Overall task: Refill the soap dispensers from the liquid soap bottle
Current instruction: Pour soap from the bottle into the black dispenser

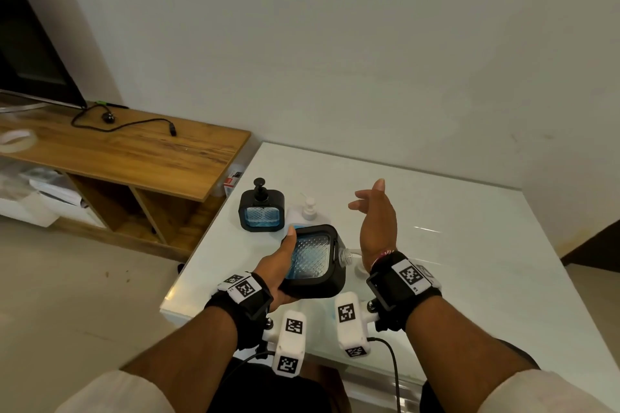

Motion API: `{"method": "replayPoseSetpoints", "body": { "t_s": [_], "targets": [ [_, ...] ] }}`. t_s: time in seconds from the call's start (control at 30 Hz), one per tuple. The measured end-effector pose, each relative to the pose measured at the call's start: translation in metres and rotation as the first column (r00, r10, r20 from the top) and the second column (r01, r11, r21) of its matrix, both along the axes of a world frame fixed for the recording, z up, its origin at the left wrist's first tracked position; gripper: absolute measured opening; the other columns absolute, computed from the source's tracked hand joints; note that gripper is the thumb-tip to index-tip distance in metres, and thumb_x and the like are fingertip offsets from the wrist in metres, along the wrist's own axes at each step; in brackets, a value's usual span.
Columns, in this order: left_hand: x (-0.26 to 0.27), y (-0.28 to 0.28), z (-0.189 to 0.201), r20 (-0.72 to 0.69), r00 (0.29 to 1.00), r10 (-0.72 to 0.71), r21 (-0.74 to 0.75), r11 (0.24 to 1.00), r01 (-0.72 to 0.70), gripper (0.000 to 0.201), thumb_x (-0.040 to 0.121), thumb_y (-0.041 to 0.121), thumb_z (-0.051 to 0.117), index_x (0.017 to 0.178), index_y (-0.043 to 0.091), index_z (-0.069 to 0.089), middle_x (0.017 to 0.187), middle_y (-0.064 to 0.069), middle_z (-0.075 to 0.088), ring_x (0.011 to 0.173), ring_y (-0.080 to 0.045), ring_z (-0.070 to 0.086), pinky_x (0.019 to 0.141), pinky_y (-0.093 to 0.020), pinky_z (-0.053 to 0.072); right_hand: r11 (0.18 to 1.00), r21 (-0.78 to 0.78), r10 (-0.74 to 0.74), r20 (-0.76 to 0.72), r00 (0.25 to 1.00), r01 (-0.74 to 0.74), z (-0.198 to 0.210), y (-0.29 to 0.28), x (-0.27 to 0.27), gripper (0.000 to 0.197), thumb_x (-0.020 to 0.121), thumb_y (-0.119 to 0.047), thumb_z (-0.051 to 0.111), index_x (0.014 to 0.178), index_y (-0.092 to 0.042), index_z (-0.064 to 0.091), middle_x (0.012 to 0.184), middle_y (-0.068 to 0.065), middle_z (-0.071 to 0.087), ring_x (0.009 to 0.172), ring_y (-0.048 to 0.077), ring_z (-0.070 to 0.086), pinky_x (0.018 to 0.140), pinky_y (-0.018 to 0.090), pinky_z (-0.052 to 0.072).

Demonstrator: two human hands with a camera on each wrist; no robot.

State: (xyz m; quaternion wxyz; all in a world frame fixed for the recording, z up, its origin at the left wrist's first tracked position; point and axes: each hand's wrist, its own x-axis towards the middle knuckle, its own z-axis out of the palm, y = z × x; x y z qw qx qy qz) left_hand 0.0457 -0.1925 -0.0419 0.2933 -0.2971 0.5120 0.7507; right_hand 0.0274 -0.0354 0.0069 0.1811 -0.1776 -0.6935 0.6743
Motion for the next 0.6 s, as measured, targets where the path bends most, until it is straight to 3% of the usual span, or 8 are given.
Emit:
{"method": "replayPoseSetpoints", "body": {
  "t_s": [0.1, 0.2, 0.33, 0.5, 0.6],
  "targets": [
    [-0.001, -0.001, -0.001, 0.003, 1.0, 0.004, -0.014, 1.0, -0.004, 0.061, 0.086, 0.068, 0.063, 0.11, 0.012, 0.061, 0.108, -0.02, 0.071, 0.095, -0.037, 0.07, 0.069, -0.047, 0.06, 0.994, 0.1, 0.033, 0.013, 0.999, -0.034, -0.004, -0.004, 0.004, 0.052, 0.103, -0.048, 0.029, 0.097, -0.011, 0.064, 0.088, 0.006, 0.066, 0.079, 0.002, 0.056, 0.069, 0.014, 0.034],
    [0.0, 0.0, 0.001, 0.0, 1.0, 0.001, -0.003, 1.0, -0.001, 0.061, 0.086, 0.068, 0.063, 0.11, 0.012, 0.062, 0.109, -0.02, 0.071, 0.096, -0.038, 0.071, 0.068, -0.047, 0.06, 0.994, 0.1, 0.033, 0.009, 0.999, -0.033, -0.004, -0.004, 0.007, 0.05, 0.103, -0.048, 0.03, 0.096, -0.012, 0.064, 0.089, 0.007, 0.067, 0.082, 0.004, 0.057, 0.071, 0.015, 0.034],
    [0.001, -0.002, 0.0, -0.002, 1.0, -0.005, 0.011, 1.0, 0.005, 0.065, 0.084, 0.069, 0.065, 0.113, 0.011, 0.062, 0.112, -0.02, 0.071, 0.1, -0.039, 0.07, 0.076, -0.05, 0.061, 0.999, 0.034, -0.009, -0.021, 1.0, 0.01, 0.004, -0.002, 0.007, 0.051, 0.104, -0.046, 0.029, 0.097, -0.01, 0.065, 0.094, 0.009, 0.069, 0.089, 0.009, 0.059, 0.073, 0.015, 0.032],
    [0.0, -0.004, -0.003, -0.012, 1.0, -0.004, 0.029, 1.0, 0.004, 0.067, 0.084, 0.069, 0.065, 0.117, 0.011, 0.062, 0.113, -0.021, 0.072, 0.102, -0.039, 0.071, 0.082, -0.052, 0.061, 0.992, 0.128, 0.012, -0.07, 0.998, -0.003, 0.011, -0.005, 0.006, 0.047, 0.105, -0.041, 0.03, 0.099, -0.01, 0.064, 0.092, 0.005, 0.067, 0.084, 0.004, 0.057, 0.069, 0.009, 0.033],
    [-0.002, -0.006, -0.007, -0.006, 1.0, -0.006, 0.026, 1.0, 0.006, 0.071, 0.082, 0.07, 0.066, 0.123, 0.012, 0.061, 0.117, -0.021, 0.072, 0.105, -0.041, 0.07, 0.092, -0.057, 0.058, 0.991, 0.135, 0.03, -0.095, 0.995, -0.017, 0.011, -0.007, 0.002, 0.044, 0.105, -0.04, 0.031, 0.098, -0.012, 0.064, 0.091, 0.005, 0.068, 0.09, 0.011, 0.061, 0.076, 0.015, 0.038]
  ]
}}
